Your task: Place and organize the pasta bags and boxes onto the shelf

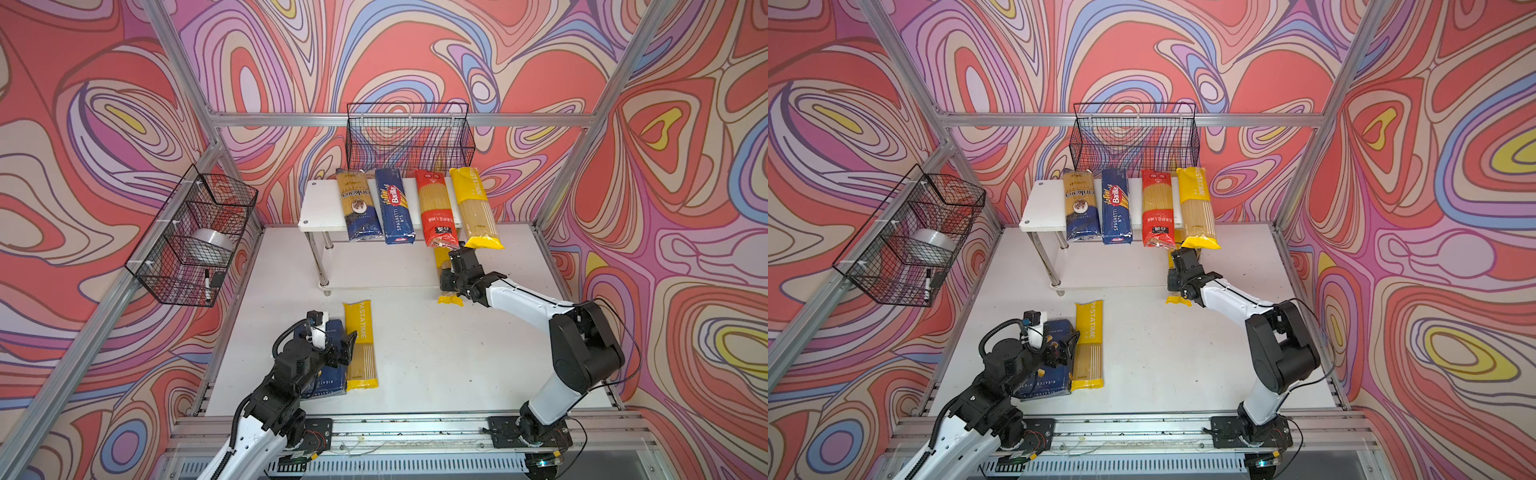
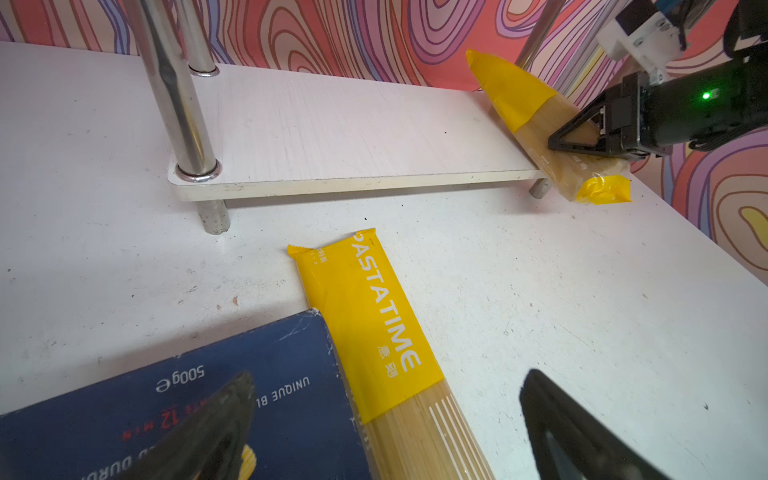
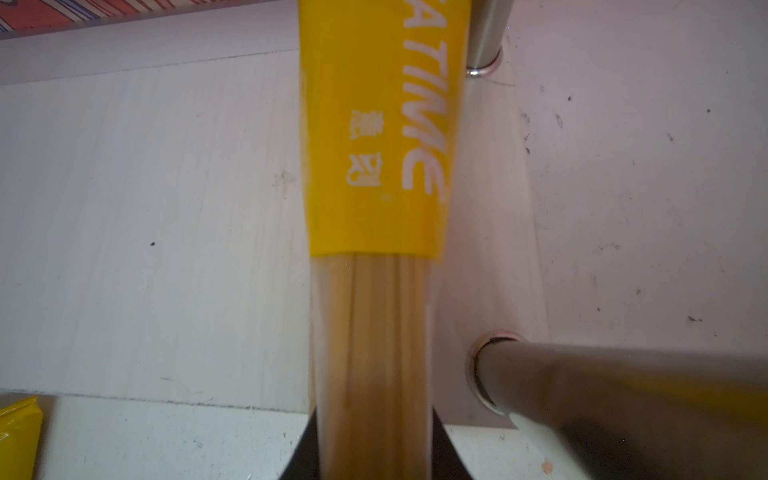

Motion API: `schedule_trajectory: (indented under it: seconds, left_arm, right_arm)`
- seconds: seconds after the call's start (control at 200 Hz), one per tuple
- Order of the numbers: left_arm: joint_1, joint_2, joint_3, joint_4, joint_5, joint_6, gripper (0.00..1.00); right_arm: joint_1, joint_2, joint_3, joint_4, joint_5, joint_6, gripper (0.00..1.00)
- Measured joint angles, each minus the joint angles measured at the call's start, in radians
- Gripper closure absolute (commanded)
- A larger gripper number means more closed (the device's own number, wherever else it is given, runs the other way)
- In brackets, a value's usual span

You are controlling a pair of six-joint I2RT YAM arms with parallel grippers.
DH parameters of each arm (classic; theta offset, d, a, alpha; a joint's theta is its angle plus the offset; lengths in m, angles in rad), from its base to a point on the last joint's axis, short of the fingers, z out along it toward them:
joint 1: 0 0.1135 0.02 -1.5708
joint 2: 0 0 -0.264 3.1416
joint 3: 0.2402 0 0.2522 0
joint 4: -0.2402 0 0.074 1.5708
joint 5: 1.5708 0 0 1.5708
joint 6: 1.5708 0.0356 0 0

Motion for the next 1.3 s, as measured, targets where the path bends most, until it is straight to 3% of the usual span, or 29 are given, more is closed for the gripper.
schedule_trajectory:
  seconds: [0.12,0.381,0.896,1.302]
  left_arm:
    - [0.000,0.001,0.000,0.000,0.000,0.000,0.00]
    - [0.000,0.001,0.000,0.000,0.000,0.000,0.00]
    - [0.000,0.000,0.000,0.000,0.001,0.000,0.00]
    - [0.000,-0.005,0.000,0.000,0.001,0.000,0.00]
  right_arm:
    - [-0.008,0.023,0.023,0.019,0.000,-0.006,0.58]
    - [-0.002,0.014,0.041,0.084,-0.024,-0.008,0.42]
    - [-0.008,-0.241,-0.230,0.070,-0.114,0.058,0.37]
    - [0.049,-0.457,-0.396,-0.001,-0.202,0.105,0.36]
